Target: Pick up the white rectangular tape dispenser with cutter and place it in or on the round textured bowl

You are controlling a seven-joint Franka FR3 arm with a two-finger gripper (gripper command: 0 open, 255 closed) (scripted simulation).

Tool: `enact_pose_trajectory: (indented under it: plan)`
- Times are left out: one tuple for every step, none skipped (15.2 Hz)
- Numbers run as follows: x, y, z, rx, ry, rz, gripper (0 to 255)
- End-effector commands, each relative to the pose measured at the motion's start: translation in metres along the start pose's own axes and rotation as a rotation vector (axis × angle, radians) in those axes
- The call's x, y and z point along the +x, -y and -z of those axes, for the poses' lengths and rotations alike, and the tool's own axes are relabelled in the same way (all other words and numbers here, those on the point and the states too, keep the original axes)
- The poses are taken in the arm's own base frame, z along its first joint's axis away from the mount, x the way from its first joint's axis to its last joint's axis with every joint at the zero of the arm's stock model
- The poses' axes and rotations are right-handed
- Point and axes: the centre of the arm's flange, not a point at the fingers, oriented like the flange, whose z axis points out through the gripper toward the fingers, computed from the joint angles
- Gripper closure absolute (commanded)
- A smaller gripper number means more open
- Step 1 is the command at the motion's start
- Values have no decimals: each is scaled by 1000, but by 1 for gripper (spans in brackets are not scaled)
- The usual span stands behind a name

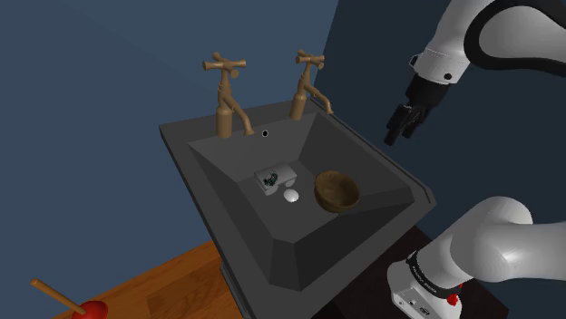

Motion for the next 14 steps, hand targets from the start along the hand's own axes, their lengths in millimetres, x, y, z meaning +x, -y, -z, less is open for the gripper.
enact_pose_trajectory:
  plan:
    - [0,0,0,0,0,0,0]
    - [9,6,-8,-4,2,2,0]
    - [18,13,-16,-8,4,4,0]
    - [28,19,-24,-12,6,5,0]
    - [37,25,-32,-16,7,7,0]
    - [46,31,-40,-20,9,9,0]
    - [55,38,-48,-24,11,11,0]
    - [64,44,-56,-28,13,13,0]
    - [73,50,-64,-32,15,15,0]
    - [82,56,-72,-36,17,16,0]
    - [91,63,-80,-40,19,18,0]
    - [100,69,-88,-44,21,20,0]
    - [109,75,-97,-48,22,22,0]
    - [118,81,-105,-52,24,24,0]
